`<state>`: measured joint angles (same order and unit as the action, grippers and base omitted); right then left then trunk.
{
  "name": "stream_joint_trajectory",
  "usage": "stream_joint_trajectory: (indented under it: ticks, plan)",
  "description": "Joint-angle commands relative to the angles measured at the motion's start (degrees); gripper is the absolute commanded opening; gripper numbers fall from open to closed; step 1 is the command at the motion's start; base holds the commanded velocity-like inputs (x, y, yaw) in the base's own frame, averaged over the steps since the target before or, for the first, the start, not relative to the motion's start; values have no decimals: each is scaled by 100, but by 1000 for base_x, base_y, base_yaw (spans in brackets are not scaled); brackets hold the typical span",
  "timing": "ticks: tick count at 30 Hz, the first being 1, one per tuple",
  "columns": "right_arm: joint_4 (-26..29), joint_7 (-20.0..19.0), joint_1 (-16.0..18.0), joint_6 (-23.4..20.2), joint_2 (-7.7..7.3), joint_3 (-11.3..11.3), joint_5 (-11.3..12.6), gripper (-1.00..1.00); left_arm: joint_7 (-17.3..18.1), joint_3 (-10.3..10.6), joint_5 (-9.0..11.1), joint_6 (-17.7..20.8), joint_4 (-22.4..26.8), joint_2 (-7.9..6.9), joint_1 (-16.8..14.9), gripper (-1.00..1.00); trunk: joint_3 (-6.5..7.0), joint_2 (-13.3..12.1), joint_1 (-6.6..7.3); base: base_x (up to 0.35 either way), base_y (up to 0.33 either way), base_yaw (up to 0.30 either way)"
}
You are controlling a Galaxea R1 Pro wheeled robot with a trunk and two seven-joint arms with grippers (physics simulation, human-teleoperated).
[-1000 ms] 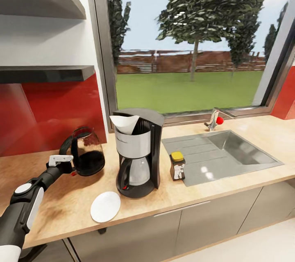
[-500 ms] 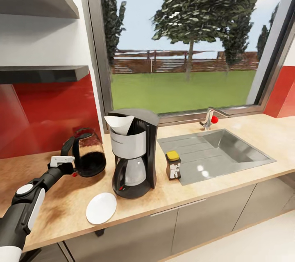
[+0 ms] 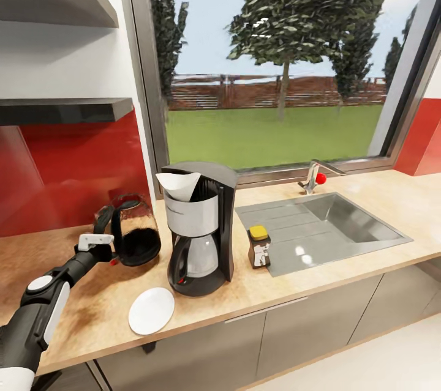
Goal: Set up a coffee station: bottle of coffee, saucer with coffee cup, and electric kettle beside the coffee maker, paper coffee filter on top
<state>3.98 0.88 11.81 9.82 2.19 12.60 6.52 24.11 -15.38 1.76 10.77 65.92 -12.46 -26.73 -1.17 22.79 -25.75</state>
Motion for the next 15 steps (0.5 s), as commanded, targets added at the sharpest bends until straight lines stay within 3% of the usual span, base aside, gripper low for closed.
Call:
stream_joint_trajectory:
  ticks: [1,5,15]
  plan:
    - [-10,9,6,26,1,54,55,100,44,69,45,41,-90,0,-8,-100,-11,13,-3,0,0,0]
    - [-4,9,6,29,1,57,52,100,49,226,37,32,-178,-2,-8,-100,-11,13,-3,0,0,0]
    - [-2,9,6,29,1,58,51,100,27,264,36,22,-231,-8,-8,-100,-11,13,-3,0,0,0]
